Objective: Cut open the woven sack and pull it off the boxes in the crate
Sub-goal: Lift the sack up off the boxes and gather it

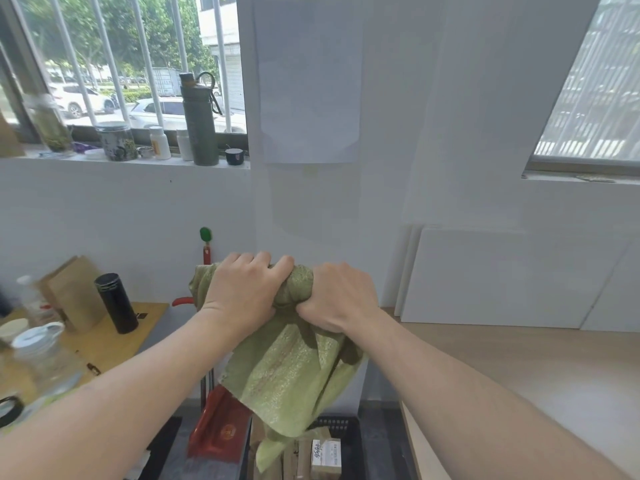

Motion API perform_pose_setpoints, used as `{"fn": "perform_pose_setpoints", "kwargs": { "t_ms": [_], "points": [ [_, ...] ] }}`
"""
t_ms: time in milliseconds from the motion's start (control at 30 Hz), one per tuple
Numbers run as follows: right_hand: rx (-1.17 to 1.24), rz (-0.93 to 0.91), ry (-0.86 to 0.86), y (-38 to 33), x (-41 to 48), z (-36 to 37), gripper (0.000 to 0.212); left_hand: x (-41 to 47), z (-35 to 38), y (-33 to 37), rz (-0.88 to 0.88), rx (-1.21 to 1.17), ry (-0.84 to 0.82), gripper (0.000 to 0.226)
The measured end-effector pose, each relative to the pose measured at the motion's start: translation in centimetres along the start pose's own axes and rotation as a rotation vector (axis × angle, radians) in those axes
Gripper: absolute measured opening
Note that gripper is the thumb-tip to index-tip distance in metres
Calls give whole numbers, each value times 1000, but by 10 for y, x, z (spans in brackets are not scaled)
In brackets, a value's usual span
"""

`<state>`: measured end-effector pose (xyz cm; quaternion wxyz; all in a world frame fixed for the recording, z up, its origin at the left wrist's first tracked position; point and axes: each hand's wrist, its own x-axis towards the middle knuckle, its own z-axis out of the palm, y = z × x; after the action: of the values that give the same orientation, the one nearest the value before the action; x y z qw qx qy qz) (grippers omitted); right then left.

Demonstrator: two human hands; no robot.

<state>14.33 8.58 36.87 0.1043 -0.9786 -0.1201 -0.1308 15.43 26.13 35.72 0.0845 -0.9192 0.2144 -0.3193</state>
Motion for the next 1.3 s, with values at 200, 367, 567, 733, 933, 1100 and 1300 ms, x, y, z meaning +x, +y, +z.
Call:
{"fn": "perform_pose_setpoints", "kwargs": {
  "t_ms": [200,367,567,733,933,1100,1300],
  "points": [
    [-143,-144,289,13,-9,9,84,7,-17,4,-131,-151,-195,30],
    [-315,-243,394,21,-22,7,121,16,-33,1,-373,-501,-337,8],
    [-299,-242,540,31,-18,8,73,24,-58,5,-427,-1039,-710,19],
    [-325,-240,546,25,-18,0,34,17,-58,7,-353,-1092,-795,19],
    [-280,-146,279,19,-26,-14,25,7,-58,14,-142,-748,-596,47],
    [-116,-9,135,14,-32,-20,13,-3,-47,30,5,-53,-280,86],
    [21,57,63,10,-34,-30,10,-25,-21,42,-47,198,190,44]
  ]
}}
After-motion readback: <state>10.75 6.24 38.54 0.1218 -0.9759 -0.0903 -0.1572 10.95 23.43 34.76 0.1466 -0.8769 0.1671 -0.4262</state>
